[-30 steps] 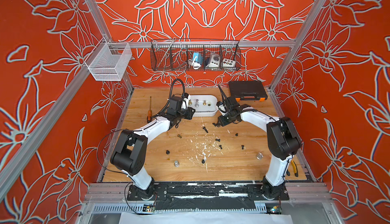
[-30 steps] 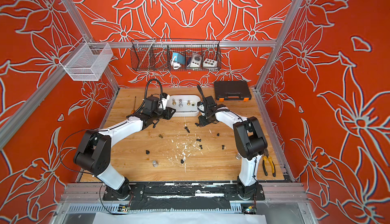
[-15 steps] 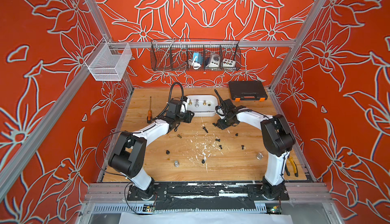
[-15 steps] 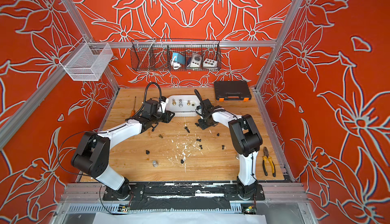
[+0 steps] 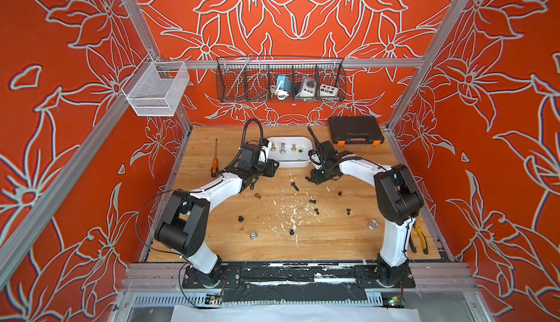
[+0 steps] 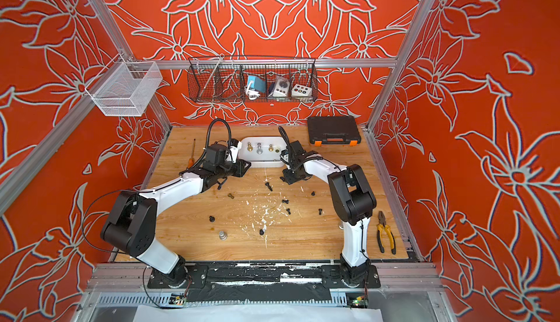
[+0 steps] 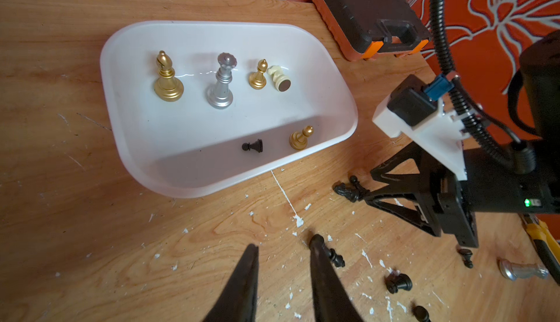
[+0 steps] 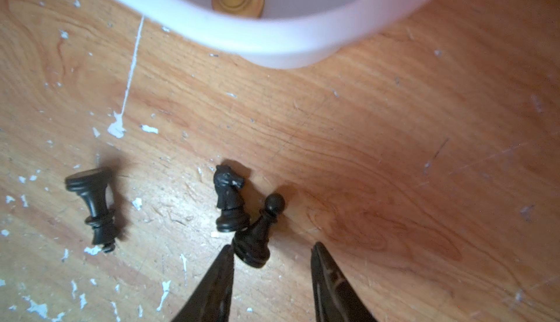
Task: Put the chess pieces into the storage box
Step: Pick up the chess piece at the center of the board.
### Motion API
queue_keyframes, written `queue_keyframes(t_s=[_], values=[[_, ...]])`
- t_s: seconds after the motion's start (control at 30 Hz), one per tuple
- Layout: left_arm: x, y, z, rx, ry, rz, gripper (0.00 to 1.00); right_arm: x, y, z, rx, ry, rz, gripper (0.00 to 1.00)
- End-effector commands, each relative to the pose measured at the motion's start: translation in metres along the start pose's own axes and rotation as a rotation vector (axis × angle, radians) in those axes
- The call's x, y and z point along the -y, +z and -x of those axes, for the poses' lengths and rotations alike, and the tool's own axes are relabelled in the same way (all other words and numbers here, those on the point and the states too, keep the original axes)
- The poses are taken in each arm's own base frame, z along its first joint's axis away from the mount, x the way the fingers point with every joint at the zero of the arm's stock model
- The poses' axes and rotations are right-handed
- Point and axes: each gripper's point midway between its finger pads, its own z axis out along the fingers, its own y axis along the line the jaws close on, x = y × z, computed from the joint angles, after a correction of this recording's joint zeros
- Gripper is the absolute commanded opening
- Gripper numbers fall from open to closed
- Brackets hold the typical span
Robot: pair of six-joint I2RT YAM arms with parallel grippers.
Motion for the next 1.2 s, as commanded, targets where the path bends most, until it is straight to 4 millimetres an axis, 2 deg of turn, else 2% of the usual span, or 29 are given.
queue_keyframes(t_s=[0.0,0.37,0.53,0.8,1.0,1.17], values=[[0.005,-0.008,0.008,0.033,0.005,-0.017,0.31,0.006,0.005,0.004,-0.005,0.028,-0.030,0.43],[0.004,-0.008,0.005,0.028,0.003,-0.016,0.31,0.026,0.011,-0.006,-0.065,0.071,-0.147,0.39],[0.005,-0.008,0.005,0.028,0.004,-0.018,0.31,0.028,0.015,-0.009,-0.078,0.077,-0.151,0.38],[0.004,-0.008,0.005,0.027,0.002,-0.015,0.31,0.031,0.020,-0.015,-0.096,0.075,-0.166,0.27],[0.004,-0.009,0.006,0.030,0.002,-0.017,0.31,0.032,0.014,-0.015,-0.087,0.070,-0.175,0.21],[0.004,-0.010,0.007,0.034,0.003,-0.015,0.31,0.030,-0.001,-0.003,-0.044,0.072,-0.168,0.20]])
